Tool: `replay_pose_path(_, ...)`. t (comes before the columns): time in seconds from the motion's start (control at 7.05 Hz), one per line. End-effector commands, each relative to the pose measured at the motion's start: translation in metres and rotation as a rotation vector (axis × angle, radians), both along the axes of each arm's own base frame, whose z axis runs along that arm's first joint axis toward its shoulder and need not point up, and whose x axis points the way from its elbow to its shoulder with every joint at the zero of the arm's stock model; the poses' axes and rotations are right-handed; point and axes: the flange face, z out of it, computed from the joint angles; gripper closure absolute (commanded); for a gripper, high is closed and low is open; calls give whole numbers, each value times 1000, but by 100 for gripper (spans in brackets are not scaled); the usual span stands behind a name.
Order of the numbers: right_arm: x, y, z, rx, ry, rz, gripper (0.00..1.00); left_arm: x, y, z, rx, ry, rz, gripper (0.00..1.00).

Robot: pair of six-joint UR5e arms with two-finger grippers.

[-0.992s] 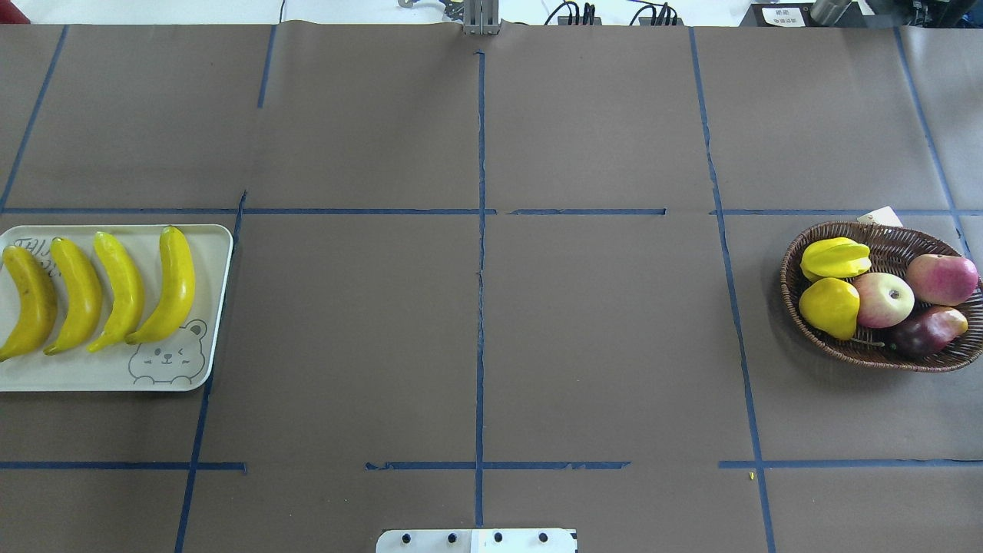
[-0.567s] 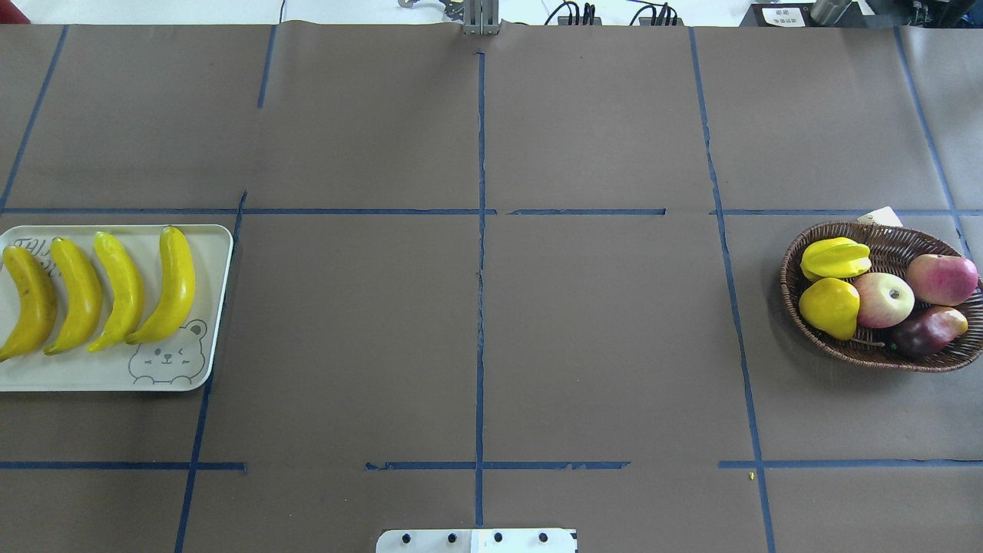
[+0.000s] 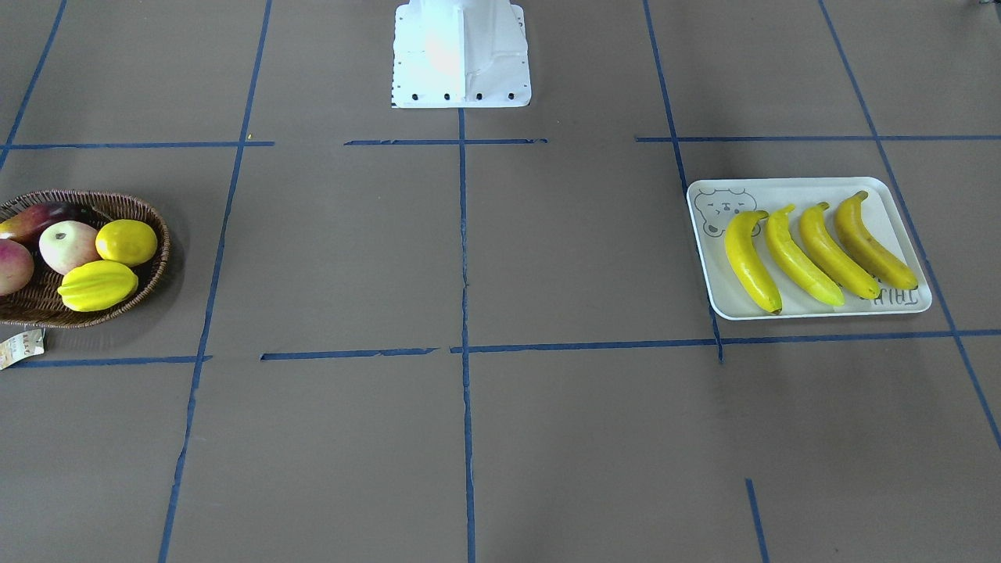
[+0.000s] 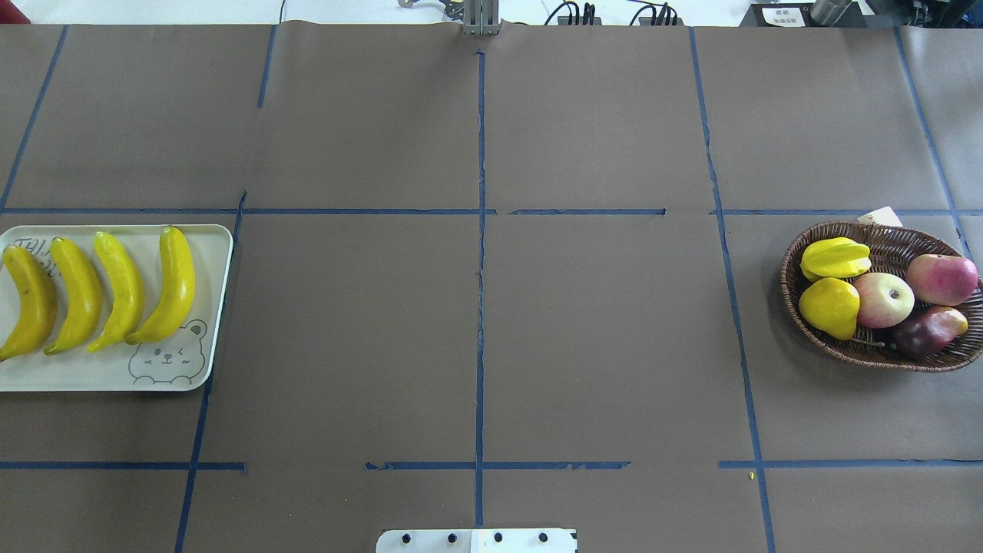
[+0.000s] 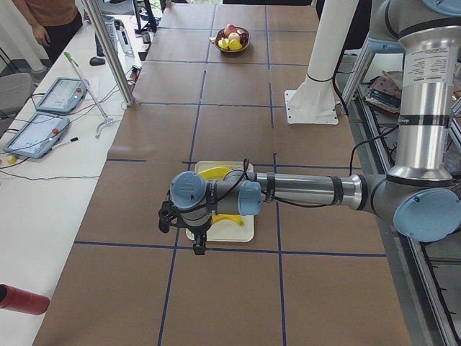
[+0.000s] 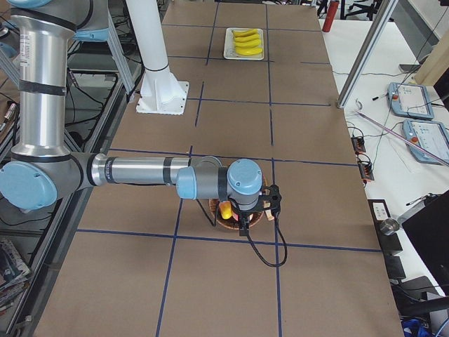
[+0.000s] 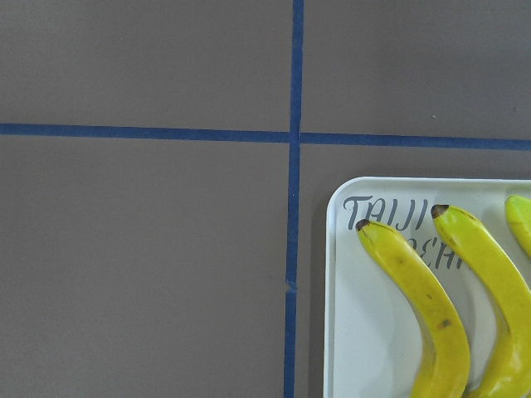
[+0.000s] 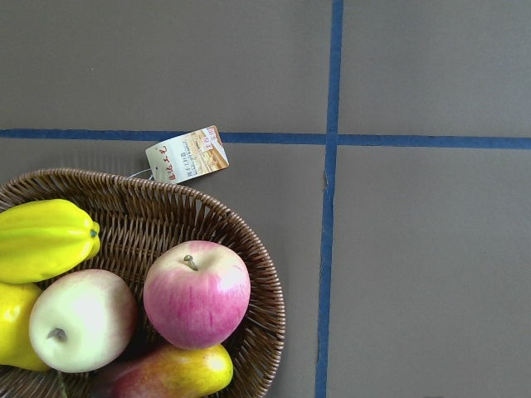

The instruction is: Transfer all bananas from basket to plate

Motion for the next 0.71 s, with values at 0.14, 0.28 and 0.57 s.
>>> replay_pose_path(0.14,0,-1,-1,3,0,0,0,0,-1,-1,3,1,0,0)
replay_pose_path(0.28,0,-1,-1,2,0,0,0,0,-1,-1,3,1,0,0)
replay_pose_path(0.57,0,-2,-2,5,0,0,0,0,-1,-1,4,1,0,0)
